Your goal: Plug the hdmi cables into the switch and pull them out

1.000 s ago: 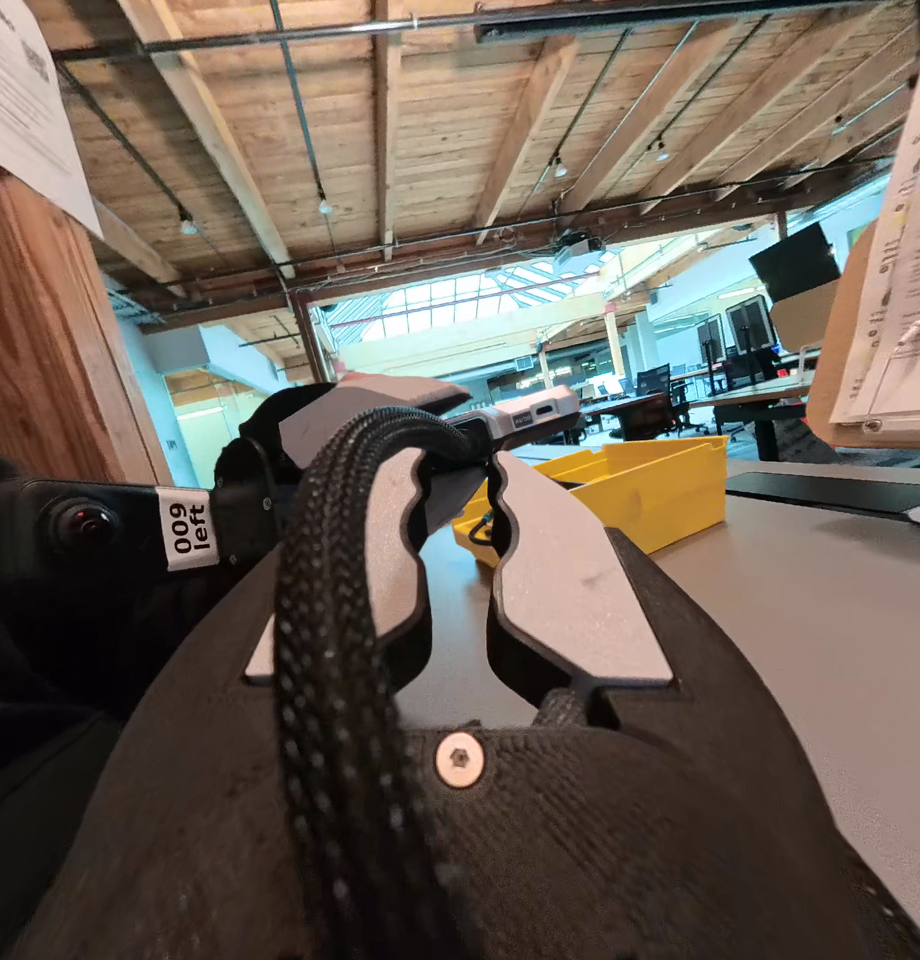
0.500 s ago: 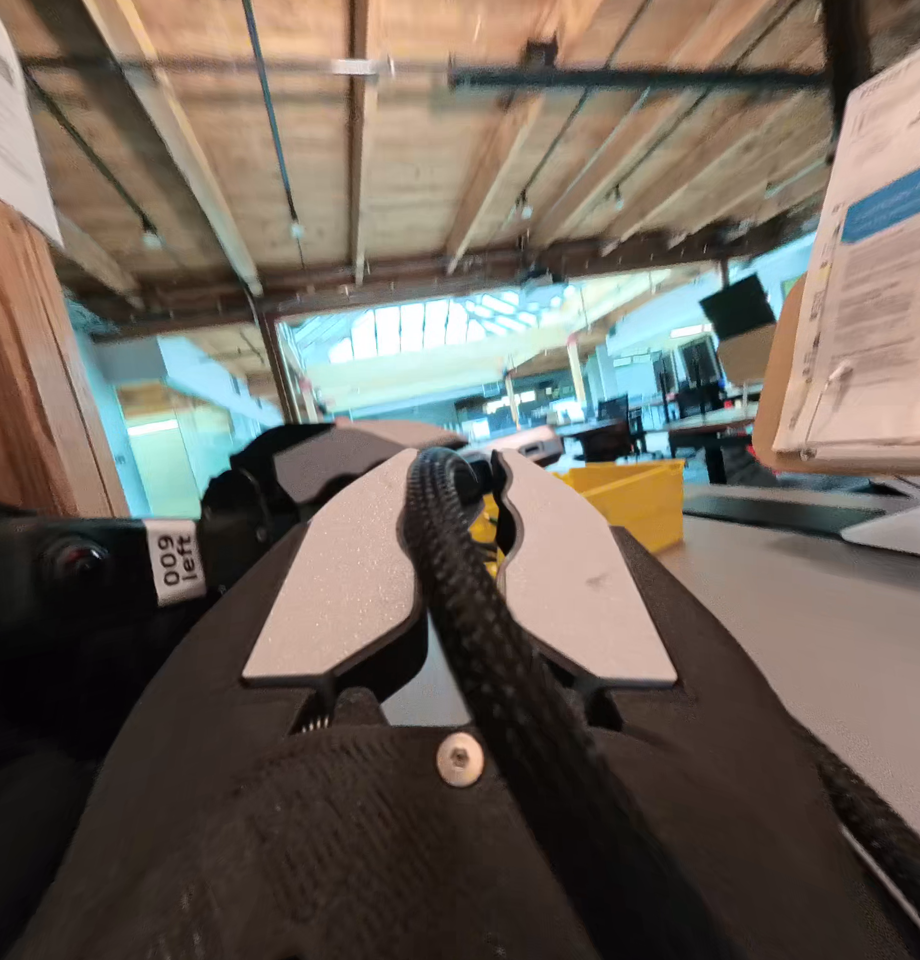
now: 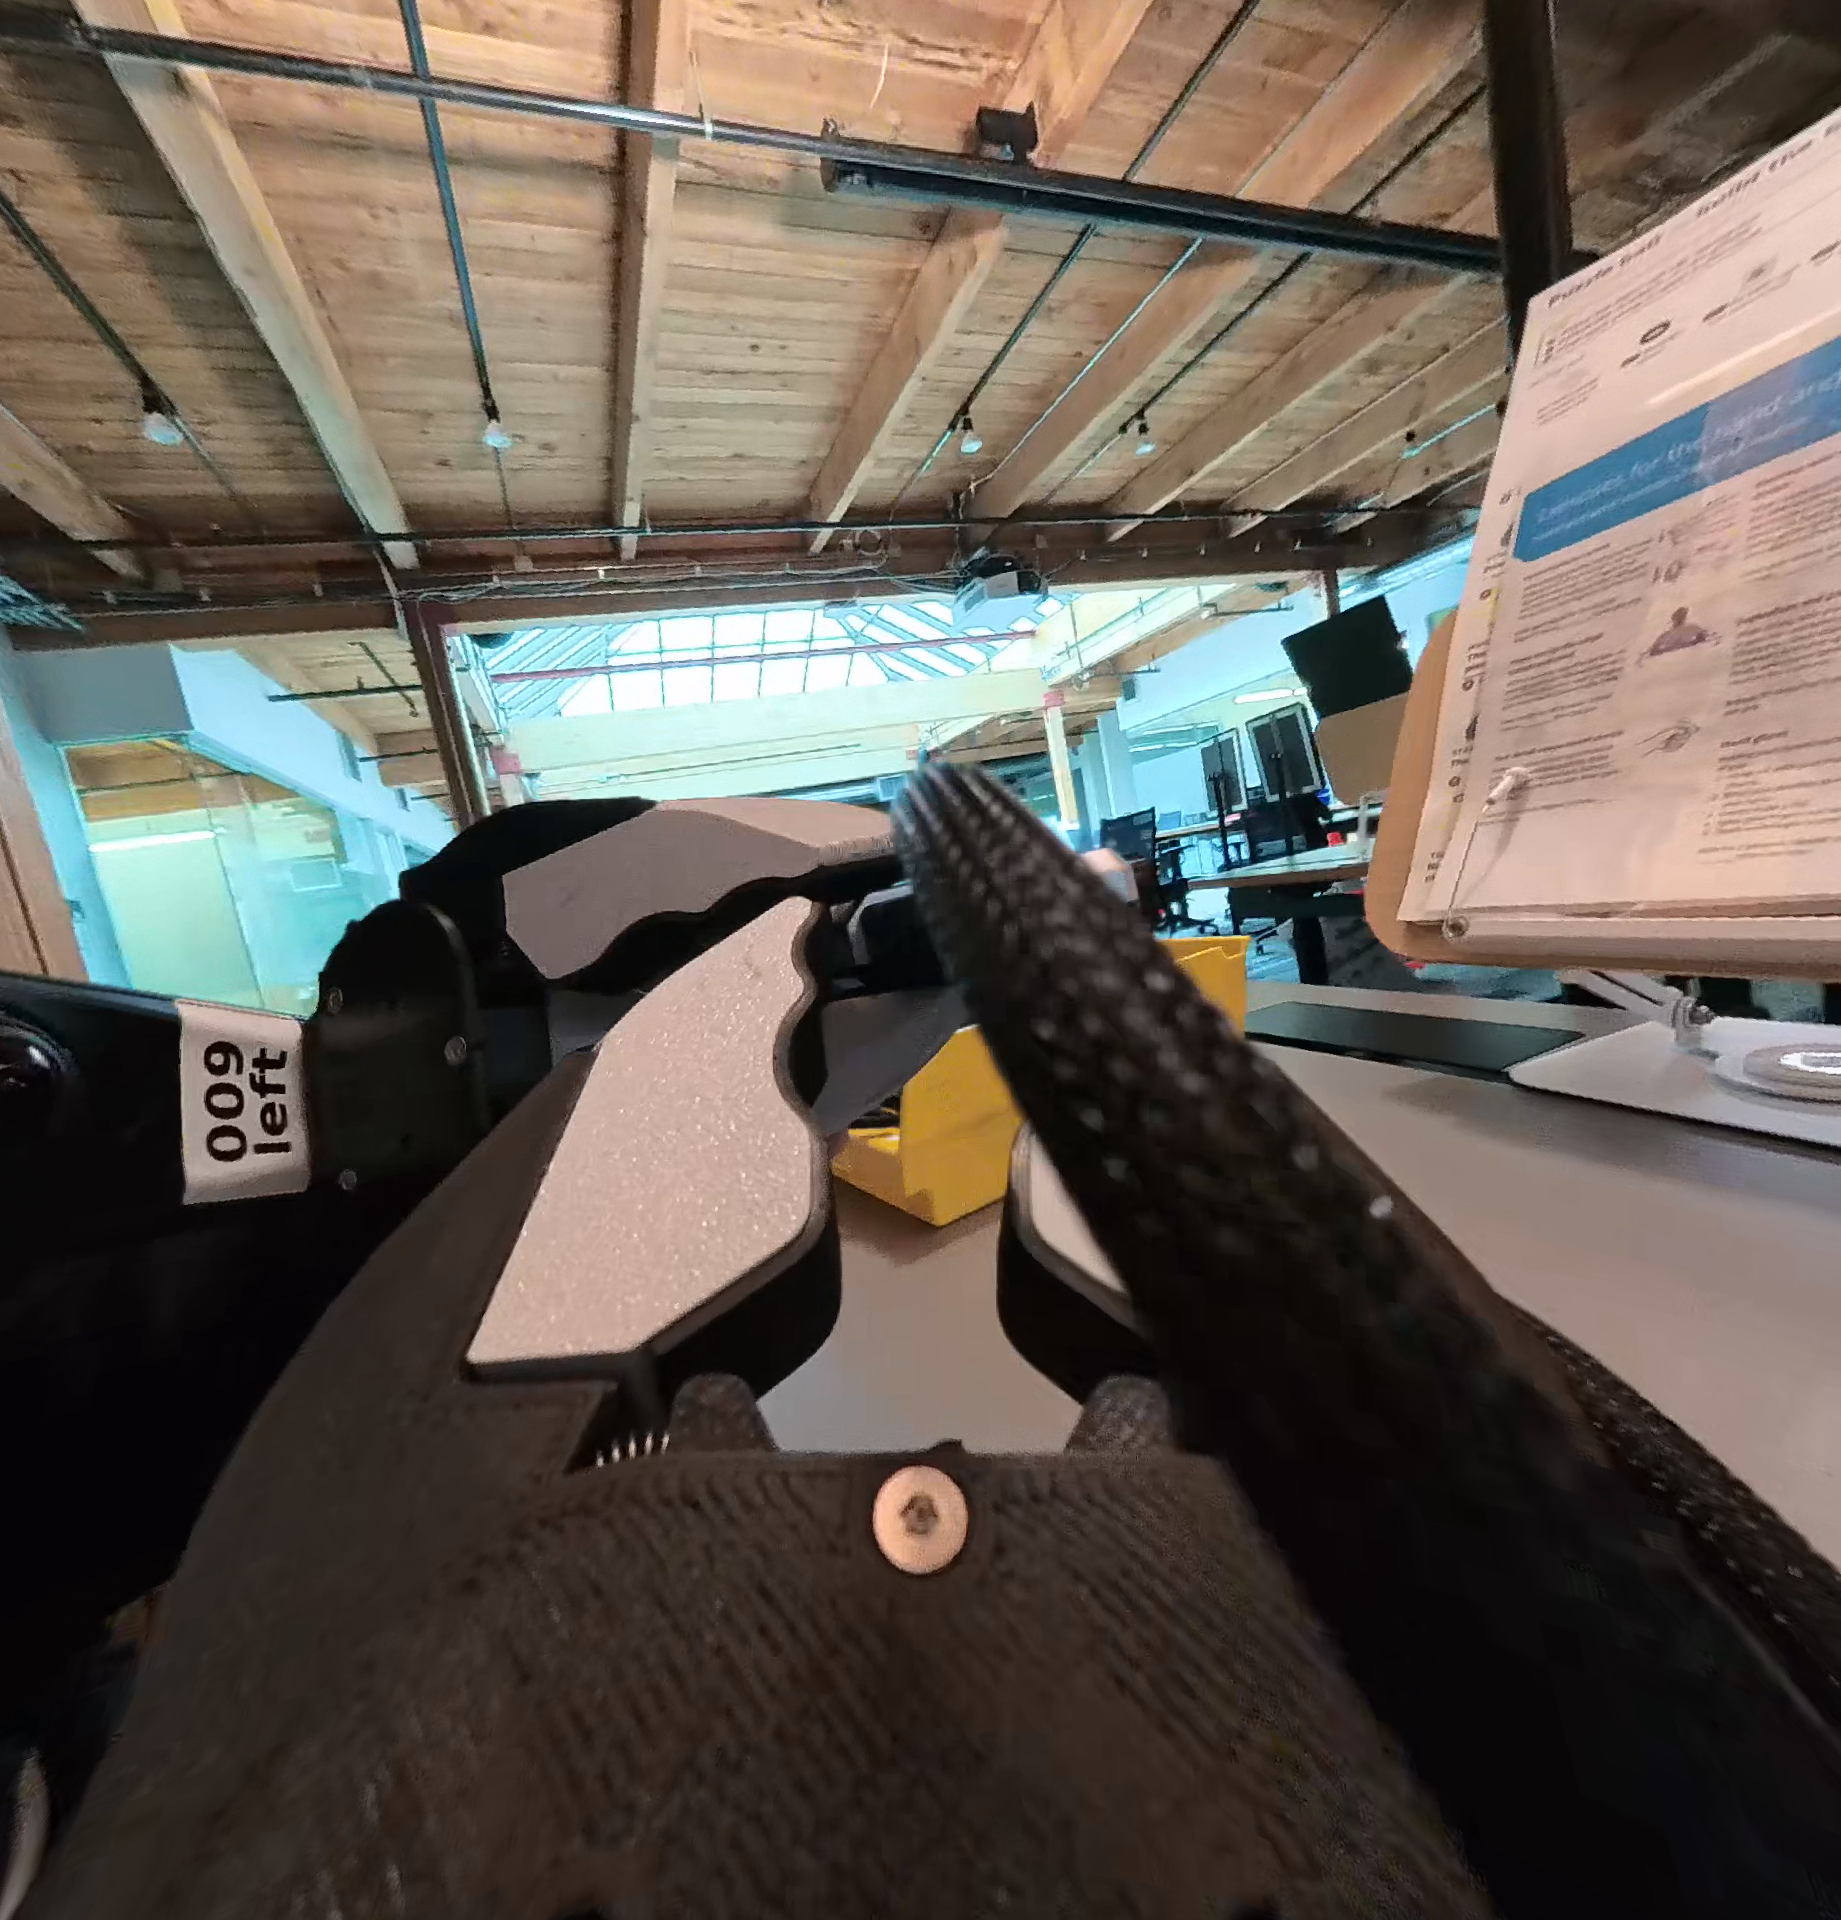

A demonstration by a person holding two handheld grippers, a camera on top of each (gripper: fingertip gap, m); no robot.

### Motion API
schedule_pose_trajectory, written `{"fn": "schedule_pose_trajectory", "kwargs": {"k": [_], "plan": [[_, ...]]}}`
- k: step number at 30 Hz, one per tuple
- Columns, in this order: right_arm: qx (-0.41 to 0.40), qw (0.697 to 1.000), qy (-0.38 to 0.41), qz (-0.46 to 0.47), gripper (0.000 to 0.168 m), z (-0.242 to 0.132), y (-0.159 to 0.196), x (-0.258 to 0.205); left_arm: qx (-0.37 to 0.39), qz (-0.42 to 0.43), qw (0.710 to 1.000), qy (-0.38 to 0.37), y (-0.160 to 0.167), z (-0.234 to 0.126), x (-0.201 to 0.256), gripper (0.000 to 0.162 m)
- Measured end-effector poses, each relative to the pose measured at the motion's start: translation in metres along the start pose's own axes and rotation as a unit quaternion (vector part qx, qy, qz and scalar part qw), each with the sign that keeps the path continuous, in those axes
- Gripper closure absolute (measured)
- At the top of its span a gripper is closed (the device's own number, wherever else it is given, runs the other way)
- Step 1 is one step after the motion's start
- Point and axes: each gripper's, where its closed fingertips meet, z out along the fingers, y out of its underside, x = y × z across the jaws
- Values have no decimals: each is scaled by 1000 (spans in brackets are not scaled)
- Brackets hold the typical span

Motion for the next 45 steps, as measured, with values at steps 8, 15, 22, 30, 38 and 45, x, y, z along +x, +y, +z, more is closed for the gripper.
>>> {"fn": "schedule_pose_trajectory", "kwargs": {"k": [8,15,22,30,38,45], "plan": [[24,999,48,-7,138,-9,-19,25,11,-17,1000,-10,-8,13,-6,136],[85,982,86,148,138,-28,-41,73,-11,-12,1000,-11,-1,12,-13,103],[38,941,-102,319,137,7,-39,29,-52,-49,997,-12,50,11,-35,90],[-10,935,-134,329,129,9,-24,17,-46,-51,995,75,40,16,-26,129],[-184,952,-124,213,86,6,18,-7,-164,-439,867,169,91,7,-9,138],[-154,971,-60,-175,90,-2,-32,-11,-209,-734,539,356,105,-24,23,139]]}}
